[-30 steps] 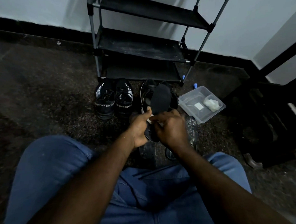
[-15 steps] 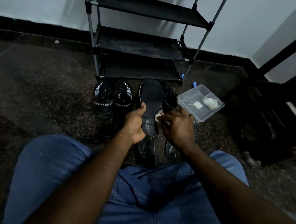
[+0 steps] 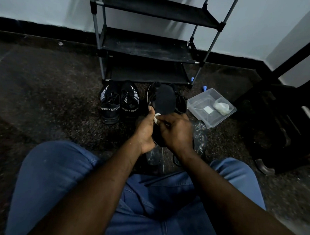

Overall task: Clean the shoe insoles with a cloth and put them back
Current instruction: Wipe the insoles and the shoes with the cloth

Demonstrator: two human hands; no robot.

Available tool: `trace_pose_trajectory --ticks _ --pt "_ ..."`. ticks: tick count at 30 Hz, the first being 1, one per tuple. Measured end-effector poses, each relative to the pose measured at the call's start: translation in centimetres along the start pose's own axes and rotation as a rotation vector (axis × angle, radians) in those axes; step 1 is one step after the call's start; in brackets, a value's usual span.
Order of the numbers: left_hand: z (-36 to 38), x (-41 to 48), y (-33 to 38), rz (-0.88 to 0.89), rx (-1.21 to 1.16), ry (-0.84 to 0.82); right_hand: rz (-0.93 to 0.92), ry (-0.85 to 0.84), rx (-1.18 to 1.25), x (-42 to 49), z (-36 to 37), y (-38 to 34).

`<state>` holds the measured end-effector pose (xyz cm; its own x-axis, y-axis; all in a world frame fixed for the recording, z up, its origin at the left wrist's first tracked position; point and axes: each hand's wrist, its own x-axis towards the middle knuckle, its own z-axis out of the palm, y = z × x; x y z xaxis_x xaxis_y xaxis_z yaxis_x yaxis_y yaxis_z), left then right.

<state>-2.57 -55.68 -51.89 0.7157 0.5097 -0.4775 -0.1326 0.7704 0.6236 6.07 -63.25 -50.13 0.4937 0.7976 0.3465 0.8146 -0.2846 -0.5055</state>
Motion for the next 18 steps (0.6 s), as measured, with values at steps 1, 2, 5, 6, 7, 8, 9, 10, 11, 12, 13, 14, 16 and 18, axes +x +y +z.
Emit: trace_pose_trajectory --ticks 1,2,5,6,7,8,9,10,11,12,13,14,16,18 --pt "0.0 0.0 0.1 -0.001 0.004 -0.002 -0.014 -0.025 0.004 -0.1 0.0 -0.1" --pt "-0.2 0.1 0.1 -0.003 0.010 -0.001 -0.037 -0.042 0.001 -0.4 0.1 -0.1" --pt "-0.2 0.1 0.2 0.009 0.006 0.022 -0.090 -0.090 -0.038 -1.1 0.0 -0.2" --pt "-0.2 0.1 0.2 0.014 -0.005 0.039 -0.106 -0.106 -0.063 -1.4 0.1 -0.2" --pt "-0.3 0.2 0.2 0.021 -0.018 0.050 -0.127 -0.116 -0.086 -1.6 0.2 -0.3" --pt "-0.4 0.3 0.1 0.025 -0.029 0.052 -0.145 -0.120 -0.100 -1.8 0.3 -0.3" --pt "-0.4 0.3 0.1 0.022 -0.044 0.057 -0.156 -0.124 -0.112 -2.0 0.4 -0.4" --pt "-0.4 0.2 0.0 0.020 -0.052 0.060 -0.165 -0.132 -0.125 -2.1 0.4 -0.5" --pt "-0.5 0.3 0.0 0.024 -0.057 0.067 -0.172 -0.141 -0.142 -2.1 0.2 -0.6" --pt "-0.6 0.4 0.0 0.030 -0.051 0.075 -0.179 -0.147 -0.160 -2.0 0.1 -0.7" --pt "-0.6 0.3 0.0 0.035 -0.034 0.082 -0.180 -0.147 -0.180 -1.8 -0.2 -0.9" --pt "-0.6 0.3 0.1 0.037 -0.017 0.081 -0.171 -0.139 -0.202 -1.5 -0.4 -1.0" --pt "-0.5 0.2 0.2 0.042 0.001 0.075 -0.129 -0.118 -0.240 -0.6 -0.8 -1.4" --pt "-0.5 0.2 0.3 0.047 -0.020 0.086 -0.101 -0.120 -0.251 0.0 -0.9 -1.6"
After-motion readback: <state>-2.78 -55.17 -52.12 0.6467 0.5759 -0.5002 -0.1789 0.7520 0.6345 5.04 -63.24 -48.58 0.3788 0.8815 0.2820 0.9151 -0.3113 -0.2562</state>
